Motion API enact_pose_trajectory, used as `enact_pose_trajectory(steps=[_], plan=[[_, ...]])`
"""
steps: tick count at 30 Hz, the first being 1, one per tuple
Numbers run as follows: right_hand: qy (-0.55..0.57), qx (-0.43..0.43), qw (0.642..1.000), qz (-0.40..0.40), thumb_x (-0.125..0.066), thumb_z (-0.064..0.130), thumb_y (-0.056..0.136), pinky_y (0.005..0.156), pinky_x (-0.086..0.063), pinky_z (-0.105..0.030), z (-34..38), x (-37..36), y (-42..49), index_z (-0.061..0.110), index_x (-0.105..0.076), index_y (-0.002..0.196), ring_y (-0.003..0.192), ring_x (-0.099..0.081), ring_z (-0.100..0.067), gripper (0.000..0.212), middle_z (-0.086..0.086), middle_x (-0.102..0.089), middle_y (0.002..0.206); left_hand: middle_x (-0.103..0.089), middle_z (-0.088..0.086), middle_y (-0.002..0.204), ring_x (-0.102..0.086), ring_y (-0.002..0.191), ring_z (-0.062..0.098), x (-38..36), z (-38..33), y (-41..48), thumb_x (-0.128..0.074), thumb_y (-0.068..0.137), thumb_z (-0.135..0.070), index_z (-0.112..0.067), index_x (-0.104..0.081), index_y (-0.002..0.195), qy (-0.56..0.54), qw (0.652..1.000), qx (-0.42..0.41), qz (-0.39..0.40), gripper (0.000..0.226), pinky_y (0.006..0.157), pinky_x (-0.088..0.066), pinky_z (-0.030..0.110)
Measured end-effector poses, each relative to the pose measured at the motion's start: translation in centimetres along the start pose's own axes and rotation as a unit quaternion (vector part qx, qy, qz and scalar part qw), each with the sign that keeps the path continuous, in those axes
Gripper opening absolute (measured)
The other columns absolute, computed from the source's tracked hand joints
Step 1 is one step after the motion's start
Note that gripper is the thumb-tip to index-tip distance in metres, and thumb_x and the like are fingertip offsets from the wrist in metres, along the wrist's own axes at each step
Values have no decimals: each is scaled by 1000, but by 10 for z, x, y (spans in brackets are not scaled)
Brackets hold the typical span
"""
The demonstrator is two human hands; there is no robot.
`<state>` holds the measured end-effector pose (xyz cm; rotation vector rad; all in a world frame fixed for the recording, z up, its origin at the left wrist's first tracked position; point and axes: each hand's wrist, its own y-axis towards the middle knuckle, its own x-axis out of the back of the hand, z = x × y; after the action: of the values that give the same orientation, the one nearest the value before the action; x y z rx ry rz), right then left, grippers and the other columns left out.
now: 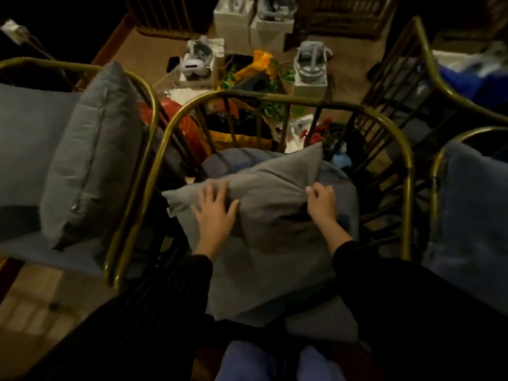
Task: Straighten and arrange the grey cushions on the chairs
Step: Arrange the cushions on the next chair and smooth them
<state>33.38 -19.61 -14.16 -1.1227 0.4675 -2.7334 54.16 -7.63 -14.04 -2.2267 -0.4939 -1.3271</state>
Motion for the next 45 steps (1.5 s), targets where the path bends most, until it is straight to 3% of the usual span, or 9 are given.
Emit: enact_pose_trajectory(steps=[3, 6, 8, 12, 18, 26, 36, 41, 45], plan=[[-19, -24, 994, 106, -47, 30, 98, 100, -40, -46, -12, -18, 24, 20, -50, 108, 119, -48, -39, 15, -18, -43, 134, -6, 11, 164, -11, 149, 39, -20, 50, -21, -54, 90, -55, -37, -8, 154, -199, 965, 171, 9, 80, 116, -20, 60], [-58, -55, 976, 205, -57, 55, 87, 118, -16, -53, -39, -40, 30, 36, -16, 150, 147, -14, -38, 78, -8, -9, 162, -20, 1, 163, -31, 144, 30, -42, 99, -29, -64, 83, -53, -44, 5, 152, -356, 894, 218, 162, 97, 115, -33, 45], [-80, -82, 973, 200, -58, 69, 78, 117, -9, -56, -51, -47, 34, 42, 0, 151, 149, 0, -37, 97, -5, 4, 163, -23, -4, 160, -34, 142, 27, -50, 111, -26, -67, 82, -50, -45, 7, 151, -387, 870, 235, 195, 102, 114, -35, 45], [-37, -160, 970, 179, -49, 94, 48, 117, -19, -56, -73, -44, 50, 44, -2, 150, 147, -15, -36, 123, -4, -9, 163, -35, -5, 154, -46, 132, 25, -58, 114, -2, -78, 74, -45, -49, -5, 150, -512, 801, 258, 172, 105, 108, -43, 50], [-14, -173, 978, 115, -45, 85, 69, 116, -20, -50, -71, -45, 44, 25, -27, 147, 143, -23, -38, 100, -10, -30, 154, -47, -2, 145, -52, 126, 22, -50, 99, 14, -77, 79, -31, -36, -22, 149, -539, 801, 238, 110, 90, 104, -45, 44], [106, -256, 960, -46, -51, 67, 83, 113, -29, -48, -99, -41, -55, 19, -28, 145, 139, -30, -40, 82, -15, -36, 150, -47, -4, 137, -51, 117, 21, -20, 62, 42, -78, 77, -25, -33, -27, 149, -490, 846, 155, 140, 89, 90, -45, 36], [111, -283, 952, -33, -57, 62, 82, 115, -26, -50, -135, -55, -95, 23, -18, 150, 142, -25, -40, 88, -16, -30, 154, -50, 5, 140, -53, 122, 31, -56, 87, 6, -80, 73, -19, -34, -32, 145, -461, 844, 227, 154, 87, 98, -49, 48], [103, -243, 964, -39, -62, 60, 80, 113, -28, -50, -128, -56, -93, 22, -25, 147, 140, -28, -37, 85, -15, -31, 152, -47, 2, 144, -50, 126, 33, -58, 104, -9, -80, 66, -41, -45, -32, 141, -424, 855, 257, 153, 89, 105, -44, 55], [62, -287, 956, 8, -59, 57, 84, 112, -27, -50, -127, -64, -86, 24, -16, 150, 141, -22, -44, 86, -22, -18, 154, -38, 5, 154, -42, 137, 34, -63, 105, -7, -75, 77, -40, -42, -13, 152, -338, 894, 208, 208, 97, 111, -39, 52]])
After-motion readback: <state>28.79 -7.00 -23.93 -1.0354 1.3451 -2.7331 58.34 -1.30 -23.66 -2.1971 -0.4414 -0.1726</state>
